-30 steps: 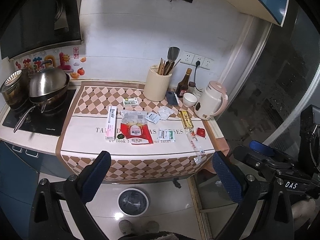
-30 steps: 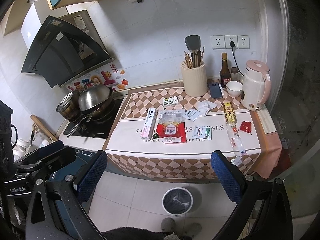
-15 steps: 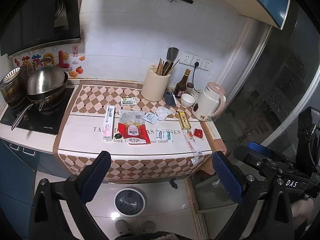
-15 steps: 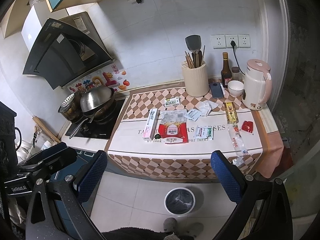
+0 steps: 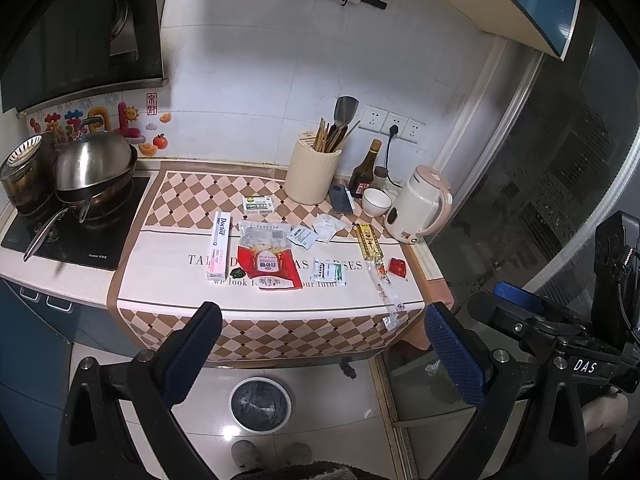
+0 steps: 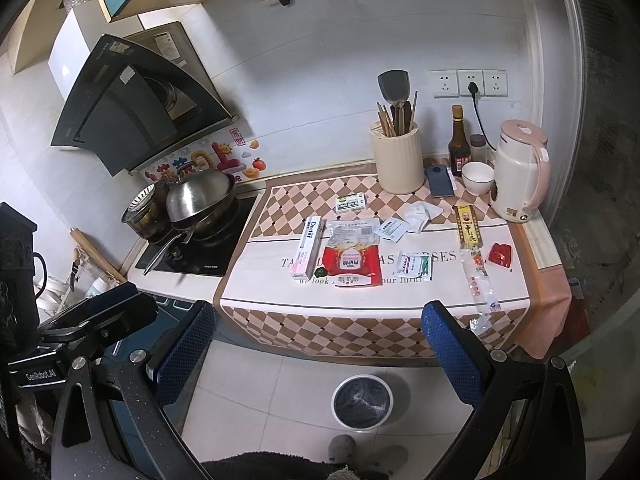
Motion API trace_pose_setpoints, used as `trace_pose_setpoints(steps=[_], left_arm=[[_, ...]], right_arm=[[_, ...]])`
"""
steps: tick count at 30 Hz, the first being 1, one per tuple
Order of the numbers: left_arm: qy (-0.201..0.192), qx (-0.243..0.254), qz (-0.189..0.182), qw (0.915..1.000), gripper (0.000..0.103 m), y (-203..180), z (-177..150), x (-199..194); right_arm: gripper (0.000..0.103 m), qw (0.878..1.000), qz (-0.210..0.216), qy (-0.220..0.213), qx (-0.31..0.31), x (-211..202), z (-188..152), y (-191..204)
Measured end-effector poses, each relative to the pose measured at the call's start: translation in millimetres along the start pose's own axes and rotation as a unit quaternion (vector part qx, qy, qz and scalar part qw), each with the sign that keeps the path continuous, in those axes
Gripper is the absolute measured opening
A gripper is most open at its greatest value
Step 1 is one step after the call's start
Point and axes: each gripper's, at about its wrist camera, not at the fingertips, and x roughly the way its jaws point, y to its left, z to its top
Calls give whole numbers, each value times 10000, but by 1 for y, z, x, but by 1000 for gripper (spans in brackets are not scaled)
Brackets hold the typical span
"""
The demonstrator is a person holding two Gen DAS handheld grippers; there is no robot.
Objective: Collect trash
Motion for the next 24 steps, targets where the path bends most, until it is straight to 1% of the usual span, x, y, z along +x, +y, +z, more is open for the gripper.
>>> trace_pose_setpoints(steps=[15,19,20,21,23,24], left_arm=[[8,-4,-29,10000,103,-5,-2,1],[42,-19,-39,10000,103,-2,2,7],[29,4,43,10000,103,-2,4,10],[-17,59,213,9998,103,2,6,14],[-222,261,827,9960,103,3,13,26],[-319,386,1177,9918,103,5,16,35]], right_arm=[[103,10000,29,8,-24,3,-1,6],[103,10000,16,21,11,7,0,8],[103,10000,-18,22,46,9,-1,9],[103,9999,-56,18,85,12,1,9],[103,9994,-197,-74,280,17,2,6],[103,9988,-315,-125,351,21,5,5]])
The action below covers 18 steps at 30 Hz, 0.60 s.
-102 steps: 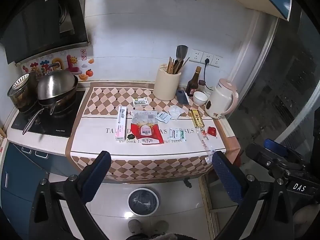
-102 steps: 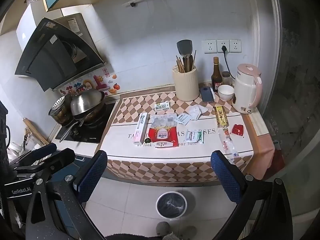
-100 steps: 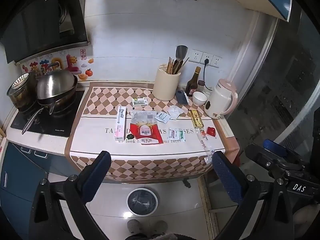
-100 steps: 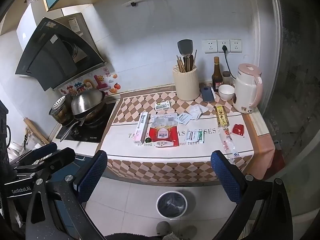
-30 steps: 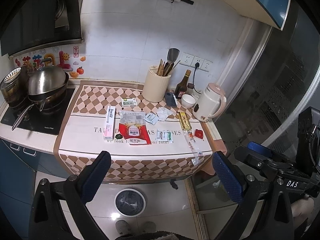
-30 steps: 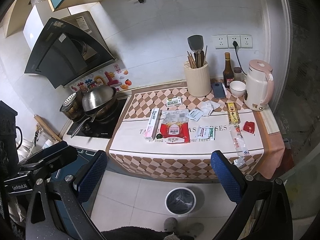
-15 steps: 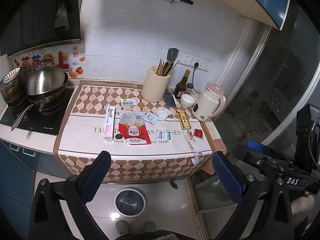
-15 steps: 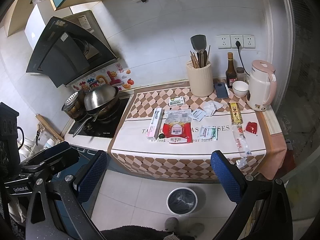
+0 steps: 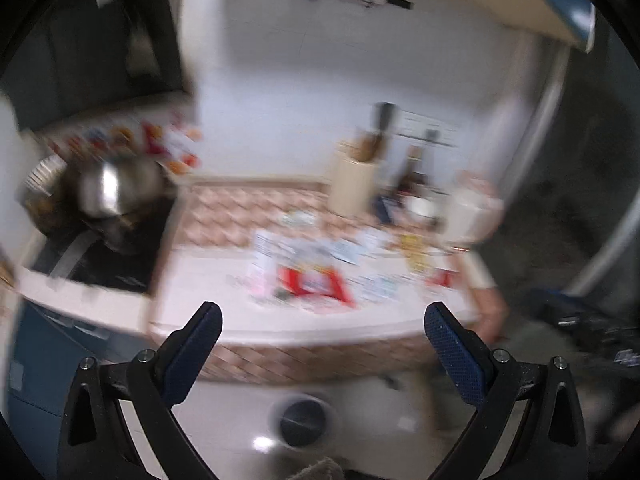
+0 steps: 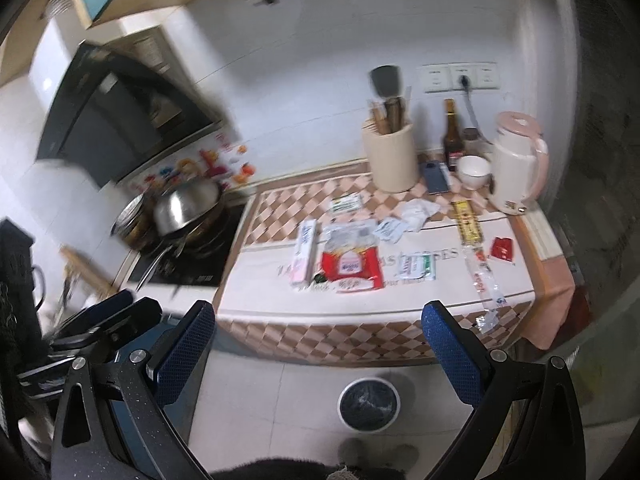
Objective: Collect trash
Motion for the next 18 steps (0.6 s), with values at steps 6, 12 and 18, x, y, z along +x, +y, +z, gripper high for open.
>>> trace_pose_setpoints(steps=[6,12,18], left_arm=[[392,5,1125,9929,103,5,26,106],[1484,-561,1426,9770,103,37,31,250],[2721,-705,1628,9458,103,59,21,402]], right_arm=[[103,9924,-1004,-152,698,52,24,-47],[103,9790,-1564,463,1227,163,59,-136],[103,9654,-1737,1324,1424,309,90,-219]])
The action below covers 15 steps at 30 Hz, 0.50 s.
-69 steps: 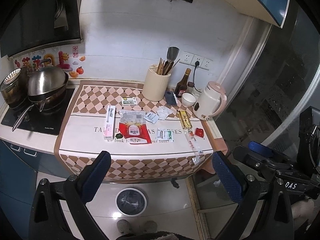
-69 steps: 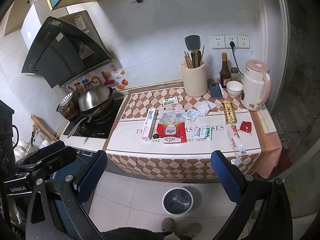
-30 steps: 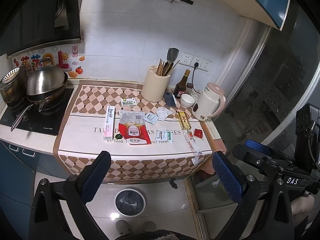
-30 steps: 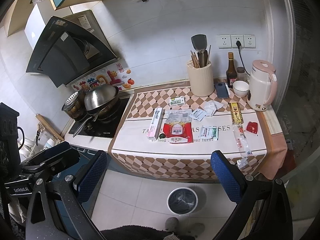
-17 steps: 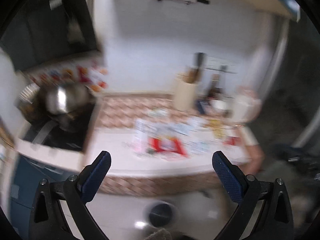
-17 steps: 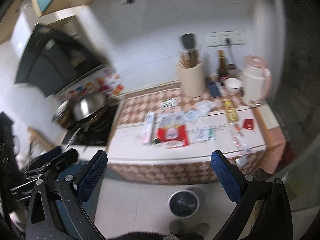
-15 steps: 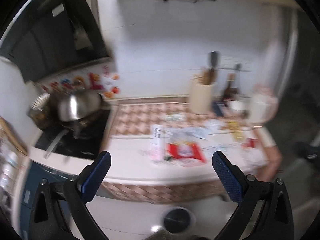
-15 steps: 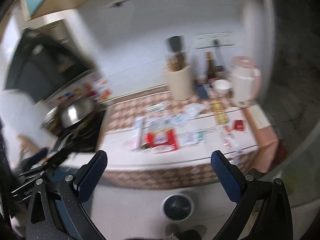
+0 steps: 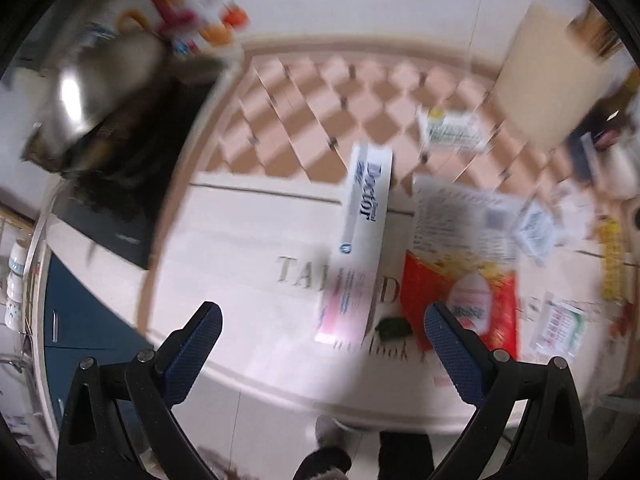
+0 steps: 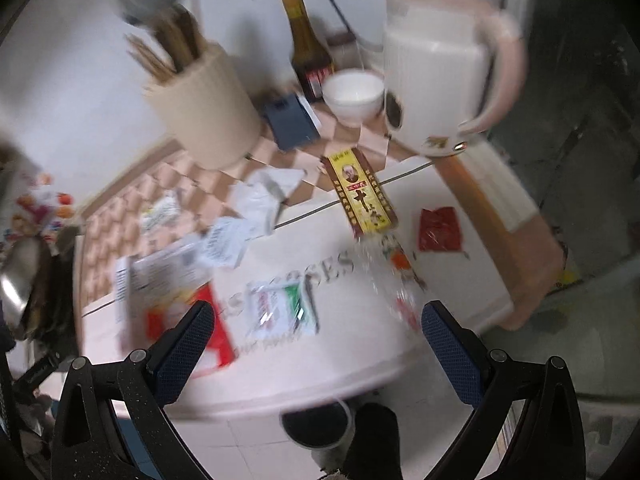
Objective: Collect trash
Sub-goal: 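Grasp the white Doctor toothpaste box with the left tool while the right tool grasps the yellow spice box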
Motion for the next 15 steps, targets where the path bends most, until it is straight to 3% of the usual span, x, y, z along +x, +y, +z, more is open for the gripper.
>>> trace_pose_setpoints(steps=[3,4,6,8,11,14,15], left_arm=[[479,37,93,9988,98,-15,22,56],[593,3,97,9982,86,-18,26,70],[760,-54,165,9970,72,-20,33,93],[835,-26,153,9964,48,-25,37,109],[675,78,303,9972,49,-31,38,112],[586,64,351,9976,47,-32,32,107],[555,59,377,9977,47,-33,28,102]], right_arm=[[103,9992,-201,333,-56,67,38,0],[103,9986,-300,413,-108,87,50,1],[103,9967,-601,484,-259,122,71,4],[103,9935,-942,484,-422,148,87,5],[102,9871,-1292,739,-583,189,106,0],[80,9849,-1196,1128,-544,217,112,-8],[69,9882,-1048,1017,-461,217,115,-10]])
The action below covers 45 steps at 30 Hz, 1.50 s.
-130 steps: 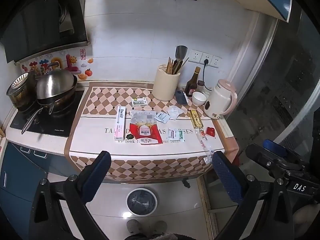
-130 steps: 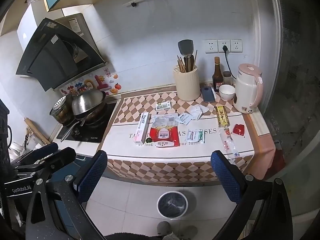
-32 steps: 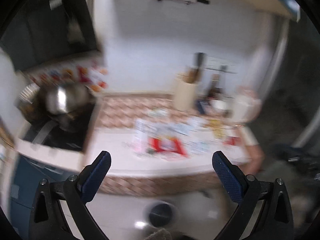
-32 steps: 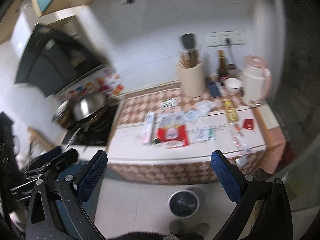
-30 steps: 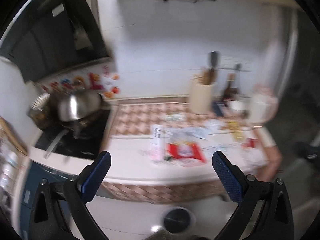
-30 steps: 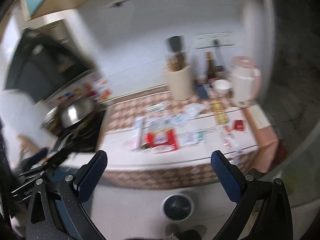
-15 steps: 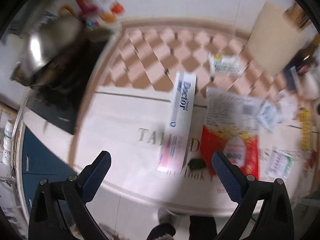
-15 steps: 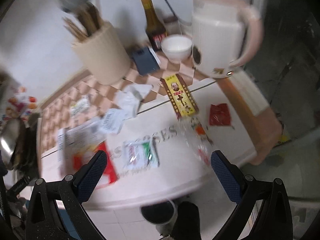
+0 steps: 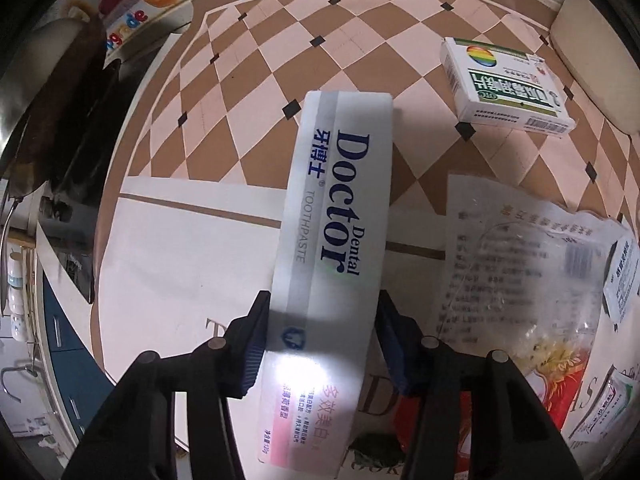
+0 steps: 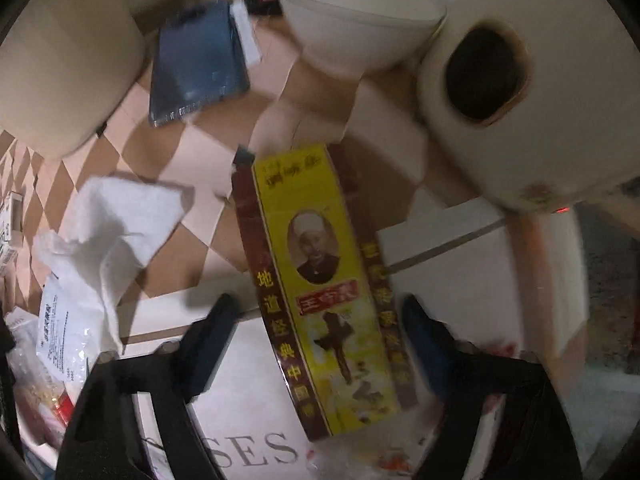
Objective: Collect trash
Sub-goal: 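Grasp the white Doctor toothpaste box with the left tool while the right tool grasps the yellow spice box, then carry both boxes down to the grey bin and open both tools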
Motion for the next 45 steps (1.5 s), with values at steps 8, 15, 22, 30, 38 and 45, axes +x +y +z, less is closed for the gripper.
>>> trace_pose_setpoints(steps=[8,15,22,30,38,45], left_arm=[[-1041,95,189,9943,46,9,-47,-87],[-2080,254,-106,9778,46,47,-132,-164],[-2136,611,-566,9734,46,79,-234,-182],[-925,1014,-912,9863,46,73,-312,-92],[1237,1021,-1576,9744,46,32,-360,100],[2047,832,-1845,9577,48,-7,-351,248]], right_arm=[[65,9964,601,-550,-220,-56,-19,11],[65,9843,1339,-1135,-177,-151,-121,23],[65,9784,1649,-1232,-169,-207,-289,44],[65,9848,1636,-435,-392,-161,-449,48],[65,9843,1528,798,-382,-10,-534,41],[65,9706,1729,1667,-168,147,-567,41]])
